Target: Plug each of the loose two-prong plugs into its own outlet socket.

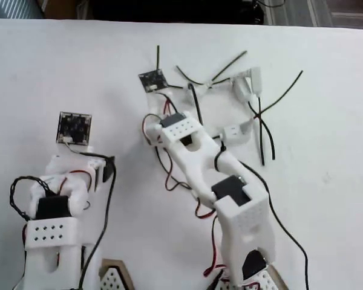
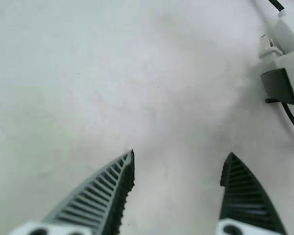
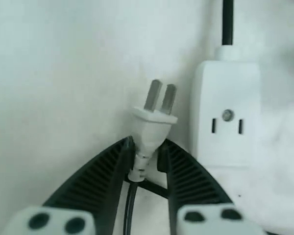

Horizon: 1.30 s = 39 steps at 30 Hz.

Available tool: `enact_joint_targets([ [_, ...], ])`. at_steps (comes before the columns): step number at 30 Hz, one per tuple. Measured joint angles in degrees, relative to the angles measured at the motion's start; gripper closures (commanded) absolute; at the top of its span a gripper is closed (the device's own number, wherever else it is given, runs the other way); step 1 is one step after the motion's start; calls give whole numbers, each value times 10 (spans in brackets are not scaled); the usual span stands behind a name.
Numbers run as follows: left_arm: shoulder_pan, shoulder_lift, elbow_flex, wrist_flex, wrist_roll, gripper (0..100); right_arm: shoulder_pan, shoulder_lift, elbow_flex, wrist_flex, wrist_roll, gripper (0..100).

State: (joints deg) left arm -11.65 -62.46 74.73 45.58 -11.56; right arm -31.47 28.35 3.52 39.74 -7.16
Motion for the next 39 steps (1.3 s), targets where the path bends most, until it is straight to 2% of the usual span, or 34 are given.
enact_joint_targets([
  [5, 0, 0, 0, 0, 0, 717, 4, 1, -5, 11, -1, 981],
  [10, 0, 0, 0, 0, 0, 717, 5, -69, -5, 96, 2, 981],
  [18, 0, 0, 0, 0, 0, 717, 5, -216, -5, 253, 151, 981],
  [27, 0, 0, 0, -11, 0, 718, 5, -354, -5, 382, 395, 981],
  [33, 0, 0, 0, -11, 0, 718, 5, -382, 8, 392, 600, 981],
  [39, 0, 0, 0, -11, 0, 718, 5, -387, 121, 348, 831, 981],
])
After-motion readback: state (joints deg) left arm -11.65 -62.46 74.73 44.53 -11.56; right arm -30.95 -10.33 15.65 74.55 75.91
